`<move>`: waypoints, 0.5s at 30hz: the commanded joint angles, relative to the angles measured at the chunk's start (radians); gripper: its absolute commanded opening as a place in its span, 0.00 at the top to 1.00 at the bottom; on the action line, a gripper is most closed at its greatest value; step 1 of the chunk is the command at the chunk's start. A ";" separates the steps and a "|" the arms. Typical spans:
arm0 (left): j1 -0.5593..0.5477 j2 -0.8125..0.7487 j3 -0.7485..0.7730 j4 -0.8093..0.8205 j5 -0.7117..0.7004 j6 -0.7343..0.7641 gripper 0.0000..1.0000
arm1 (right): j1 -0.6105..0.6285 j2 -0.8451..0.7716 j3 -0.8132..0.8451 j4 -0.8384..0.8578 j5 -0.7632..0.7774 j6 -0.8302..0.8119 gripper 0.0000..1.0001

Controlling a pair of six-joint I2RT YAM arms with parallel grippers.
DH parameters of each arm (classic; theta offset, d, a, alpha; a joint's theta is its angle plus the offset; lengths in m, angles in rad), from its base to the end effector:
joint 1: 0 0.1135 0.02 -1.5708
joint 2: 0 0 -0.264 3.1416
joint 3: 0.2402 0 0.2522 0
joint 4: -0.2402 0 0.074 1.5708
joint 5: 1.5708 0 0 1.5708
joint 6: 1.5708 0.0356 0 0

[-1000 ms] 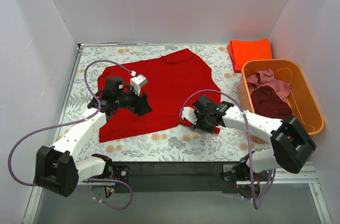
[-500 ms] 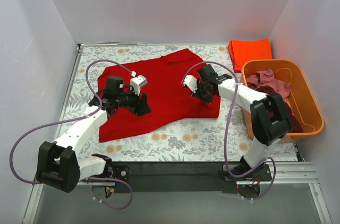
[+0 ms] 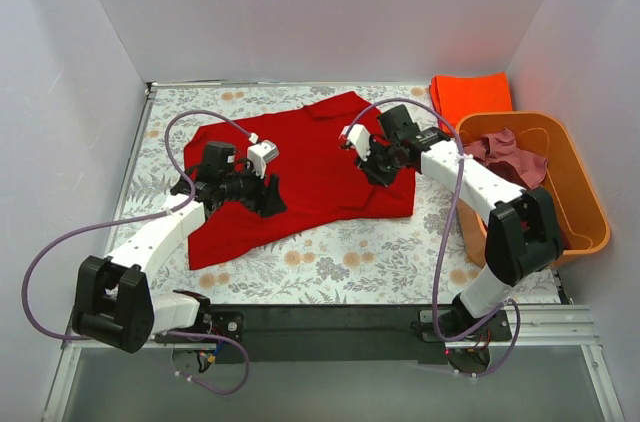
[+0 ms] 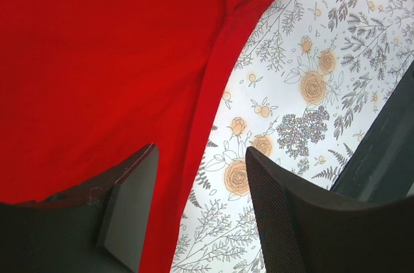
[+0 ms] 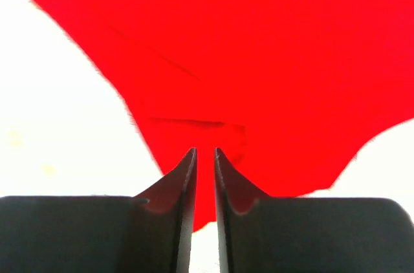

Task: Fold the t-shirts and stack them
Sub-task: Flatten the tshirt out

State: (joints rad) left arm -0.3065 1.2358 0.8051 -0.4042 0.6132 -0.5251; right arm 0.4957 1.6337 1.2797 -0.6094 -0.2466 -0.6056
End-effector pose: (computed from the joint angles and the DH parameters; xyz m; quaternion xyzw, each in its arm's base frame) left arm 0.2322 -0.0950 0.2386 0.0109 0.8961 -0.3961 0.2000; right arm 0.3030 0.1737 0.2592 -0.5268 0.7878 0.1009 0.3028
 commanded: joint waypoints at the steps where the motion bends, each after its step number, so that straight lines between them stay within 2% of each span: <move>1: 0.004 0.013 0.048 0.028 0.028 -0.010 0.44 | 0.059 0.009 -0.039 -0.056 -0.068 0.043 0.80; 2: 0.004 0.013 0.052 0.027 0.025 -0.012 0.44 | 0.069 0.018 -0.043 -0.056 -0.068 0.065 0.80; 4: 0.004 0.008 0.051 0.027 0.017 -0.012 0.44 | 0.089 0.058 -0.045 -0.052 -0.054 0.089 0.70; 6: 0.004 -0.001 0.048 0.028 0.011 -0.012 0.44 | 0.096 0.080 -0.046 -0.023 -0.033 0.110 0.66; 12: -0.005 0.001 0.051 0.028 0.065 -0.013 0.40 | 0.099 0.158 -0.028 0.011 -0.017 0.147 0.64; 15: -0.068 0.010 0.025 0.132 0.050 0.020 0.46 | 0.066 0.129 -0.020 0.007 -0.046 0.158 0.64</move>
State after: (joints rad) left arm -0.3309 1.2583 0.8196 -0.3717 0.6373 -0.5369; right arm 0.5884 1.8015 1.2385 -0.6228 -0.2642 -0.4797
